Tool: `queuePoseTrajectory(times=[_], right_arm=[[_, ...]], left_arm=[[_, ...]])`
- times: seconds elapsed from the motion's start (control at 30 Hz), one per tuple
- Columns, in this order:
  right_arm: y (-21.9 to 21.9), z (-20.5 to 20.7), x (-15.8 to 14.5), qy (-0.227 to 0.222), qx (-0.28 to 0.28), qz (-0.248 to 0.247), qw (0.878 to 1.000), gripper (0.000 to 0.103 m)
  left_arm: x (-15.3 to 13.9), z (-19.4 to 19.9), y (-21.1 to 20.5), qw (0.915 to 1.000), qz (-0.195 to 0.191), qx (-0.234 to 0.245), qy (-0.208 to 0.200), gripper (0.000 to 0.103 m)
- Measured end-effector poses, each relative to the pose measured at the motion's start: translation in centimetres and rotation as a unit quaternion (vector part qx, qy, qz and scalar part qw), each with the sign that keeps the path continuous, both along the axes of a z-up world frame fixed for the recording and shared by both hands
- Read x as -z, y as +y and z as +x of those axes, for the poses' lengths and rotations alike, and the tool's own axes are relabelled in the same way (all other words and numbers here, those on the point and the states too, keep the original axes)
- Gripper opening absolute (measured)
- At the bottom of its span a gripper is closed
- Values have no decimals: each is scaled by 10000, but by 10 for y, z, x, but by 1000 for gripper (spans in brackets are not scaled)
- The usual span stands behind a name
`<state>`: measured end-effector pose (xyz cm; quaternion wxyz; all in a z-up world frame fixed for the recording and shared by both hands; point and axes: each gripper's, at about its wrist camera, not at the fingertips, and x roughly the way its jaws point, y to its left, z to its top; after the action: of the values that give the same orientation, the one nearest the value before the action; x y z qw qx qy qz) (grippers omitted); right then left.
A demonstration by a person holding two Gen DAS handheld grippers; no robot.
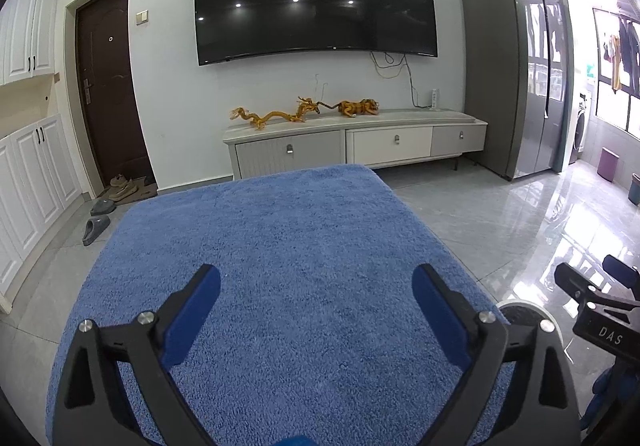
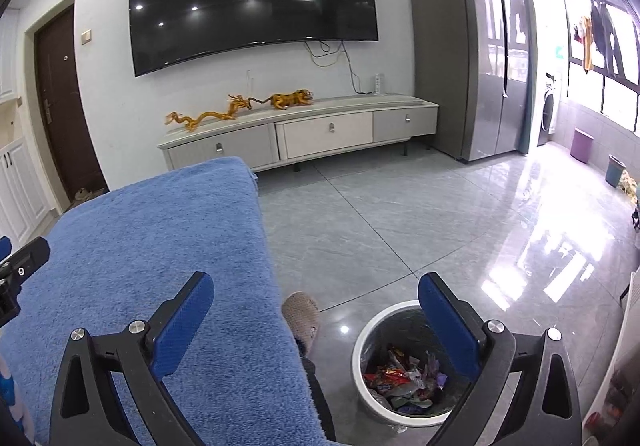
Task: Collect trash
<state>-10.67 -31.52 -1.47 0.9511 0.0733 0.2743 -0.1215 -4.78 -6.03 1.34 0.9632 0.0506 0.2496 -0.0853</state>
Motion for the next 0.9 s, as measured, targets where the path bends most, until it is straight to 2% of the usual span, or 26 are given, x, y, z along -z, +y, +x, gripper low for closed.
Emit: queuePoseTrajectory(times=[0.9], right_arm=[[-7, -9, -4, -173, 162, -130, 9996, 103]], left_arm=[[-1, -4, -2, 9999, 68, -27, -129, 98]])
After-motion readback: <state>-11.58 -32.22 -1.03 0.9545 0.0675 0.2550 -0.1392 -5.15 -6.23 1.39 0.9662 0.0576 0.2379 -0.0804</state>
